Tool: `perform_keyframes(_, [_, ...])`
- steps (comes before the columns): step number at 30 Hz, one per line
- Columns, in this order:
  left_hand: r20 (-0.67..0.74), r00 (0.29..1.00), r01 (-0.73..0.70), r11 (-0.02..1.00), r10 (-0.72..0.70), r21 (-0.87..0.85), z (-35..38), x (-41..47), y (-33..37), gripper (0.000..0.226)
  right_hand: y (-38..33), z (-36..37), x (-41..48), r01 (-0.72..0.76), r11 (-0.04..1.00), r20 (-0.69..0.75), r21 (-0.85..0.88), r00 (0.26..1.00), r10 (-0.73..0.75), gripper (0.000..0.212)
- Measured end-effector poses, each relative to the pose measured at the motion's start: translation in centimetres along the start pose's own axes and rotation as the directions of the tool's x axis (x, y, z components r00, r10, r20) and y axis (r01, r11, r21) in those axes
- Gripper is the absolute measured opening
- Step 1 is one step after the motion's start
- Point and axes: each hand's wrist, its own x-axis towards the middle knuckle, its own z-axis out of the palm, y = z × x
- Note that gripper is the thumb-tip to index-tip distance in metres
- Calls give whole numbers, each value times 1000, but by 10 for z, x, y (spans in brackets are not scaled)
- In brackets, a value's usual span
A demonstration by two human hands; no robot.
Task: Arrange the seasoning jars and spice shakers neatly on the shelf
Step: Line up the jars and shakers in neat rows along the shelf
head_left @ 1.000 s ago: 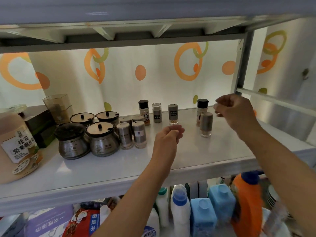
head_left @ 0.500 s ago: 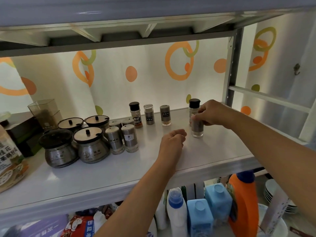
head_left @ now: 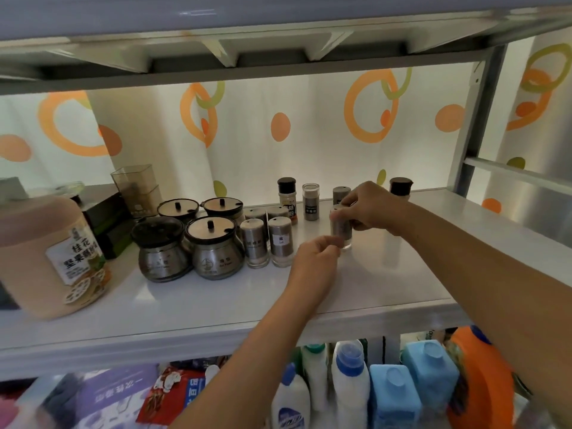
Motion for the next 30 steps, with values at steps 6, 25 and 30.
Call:
perform_keyframes(6, [44,999,-9,999,7,45,-17,-4,-6,40,-22,32,14,29,1000,13,11,999,-29,34])
perform_keyframes(25, [-61,996,67,997,-68,-24,-19,-1,-7,49,37,66,-13,34,895,-238,444,968,81,31])
perform_keyframes(30, [-90,995,45,999,-46,-14,-18,-5,-5,49,33,69,-16,40,863,-157,503,987,46,34])
